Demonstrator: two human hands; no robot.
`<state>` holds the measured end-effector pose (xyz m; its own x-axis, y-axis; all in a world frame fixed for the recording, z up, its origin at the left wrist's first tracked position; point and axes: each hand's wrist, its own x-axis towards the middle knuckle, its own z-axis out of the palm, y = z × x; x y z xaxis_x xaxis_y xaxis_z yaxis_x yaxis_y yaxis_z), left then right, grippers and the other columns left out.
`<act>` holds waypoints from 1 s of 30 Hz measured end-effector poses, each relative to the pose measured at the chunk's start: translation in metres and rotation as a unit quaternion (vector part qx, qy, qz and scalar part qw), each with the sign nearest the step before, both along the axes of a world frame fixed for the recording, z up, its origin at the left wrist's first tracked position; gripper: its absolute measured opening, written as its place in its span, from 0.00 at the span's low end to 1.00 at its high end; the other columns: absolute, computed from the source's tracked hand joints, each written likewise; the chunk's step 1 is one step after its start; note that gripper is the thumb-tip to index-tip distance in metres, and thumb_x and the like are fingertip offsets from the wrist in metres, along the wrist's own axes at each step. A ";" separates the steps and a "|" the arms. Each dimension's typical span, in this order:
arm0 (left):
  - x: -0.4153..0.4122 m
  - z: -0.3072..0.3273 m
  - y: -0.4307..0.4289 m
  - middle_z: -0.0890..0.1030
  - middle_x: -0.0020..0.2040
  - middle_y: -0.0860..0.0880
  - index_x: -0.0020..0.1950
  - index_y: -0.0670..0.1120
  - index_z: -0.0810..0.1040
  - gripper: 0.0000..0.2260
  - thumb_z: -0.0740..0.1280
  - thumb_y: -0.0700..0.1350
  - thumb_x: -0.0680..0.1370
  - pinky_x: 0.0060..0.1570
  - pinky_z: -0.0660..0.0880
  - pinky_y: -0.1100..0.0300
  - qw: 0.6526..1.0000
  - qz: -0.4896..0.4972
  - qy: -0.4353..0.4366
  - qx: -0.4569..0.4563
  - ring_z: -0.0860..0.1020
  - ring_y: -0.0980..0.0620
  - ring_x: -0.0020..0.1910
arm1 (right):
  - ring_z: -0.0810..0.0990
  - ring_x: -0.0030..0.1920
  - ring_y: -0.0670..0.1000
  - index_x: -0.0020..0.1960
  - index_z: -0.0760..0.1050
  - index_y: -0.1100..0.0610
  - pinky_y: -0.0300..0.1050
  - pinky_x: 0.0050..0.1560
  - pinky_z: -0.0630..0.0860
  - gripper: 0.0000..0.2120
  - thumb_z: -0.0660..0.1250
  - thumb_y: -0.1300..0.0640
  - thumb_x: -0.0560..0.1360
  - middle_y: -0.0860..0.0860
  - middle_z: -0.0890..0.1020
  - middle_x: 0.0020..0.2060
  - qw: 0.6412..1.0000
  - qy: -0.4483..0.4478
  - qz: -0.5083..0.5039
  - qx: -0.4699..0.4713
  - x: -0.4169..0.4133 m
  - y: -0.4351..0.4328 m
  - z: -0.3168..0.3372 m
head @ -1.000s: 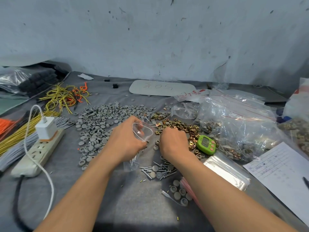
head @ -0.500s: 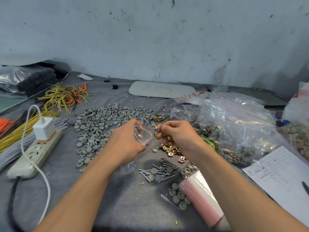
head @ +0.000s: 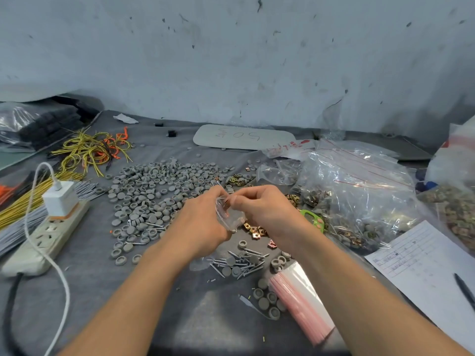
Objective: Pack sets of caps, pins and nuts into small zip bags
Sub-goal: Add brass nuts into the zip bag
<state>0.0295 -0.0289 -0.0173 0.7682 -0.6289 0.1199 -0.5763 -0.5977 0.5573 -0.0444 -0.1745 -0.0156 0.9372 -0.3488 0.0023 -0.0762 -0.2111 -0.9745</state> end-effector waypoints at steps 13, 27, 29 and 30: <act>0.008 0.002 0.011 0.82 0.51 0.57 0.55 0.58 0.72 0.23 0.80 0.44 0.69 0.34 0.71 0.63 0.999 0.019 0.015 -0.025 0.81 0.57 0.39 | 0.84 0.42 0.52 0.49 0.86 0.50 0.52 0.47 0.85 0.06 0.73 0.58 0.75 0.49 0.86 0.43 0.852 0.222 -0.030 -0.473 -0.006 -0.023 -0.015; 0.011 0.002 0.010 0.82 0.51 0.57 0.55 0.59 0.72 0.22 0.79 0.45 0.69 0.39 0.72 0.60 0.999 0.029 0.005 -0.022 0.79 0.57 0.46 | 0.81 0.44 0.57 0.49 0.81 0.54 0.49 0.42 0.80 0.04 0.70 0.60 0.75 0.52 0.82 0.42 0.814 0.230 -0.080 -0.527 -0.003 -0.025 -0.027; 0.013 0.001 0.009 0.82 0.51 0.57 0.56 0.59 0.72 0.22 0.79 0.45 0.69 0.39 0.71 0.60 0.999 0.035 -0.001 -0.019 0.79 0.56 0.47 | 0.83 0.43 0.57 0.46 0.84 0.52 0.50 0.44 0.82 0.06 0.71 0.61 0.73 0.52 0.84 0.41 0.838 0.214 -0.111 -0.490 0.000 -0.025 -0.024; 0.014 0.000 0.009 0.82 0.51 0.57 0.56 0.59 0.72 0.22 0.78 0.45 0.69 0.39 0.71 0.59 0.999 0.038 -0.003 -0.018 0.79 0.56 0.47 | 0.83 0.43 0.57 0.46 0.85 0.51 0.51 0.45 0.83 0.07 0.71 0.62 0.73 0.52 0.85 0.41 0.849 0.203 -0.124 -0.472 0.003 -0.025 -0.023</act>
<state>0.0435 -0.0195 -0.0169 0.8125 -0.5643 0.1462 -0.5338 -0.6194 0.5758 -0.0413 -0.1992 -0.0391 0.8253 -0.5583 0.0846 -0.5218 -0.8113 -0.2638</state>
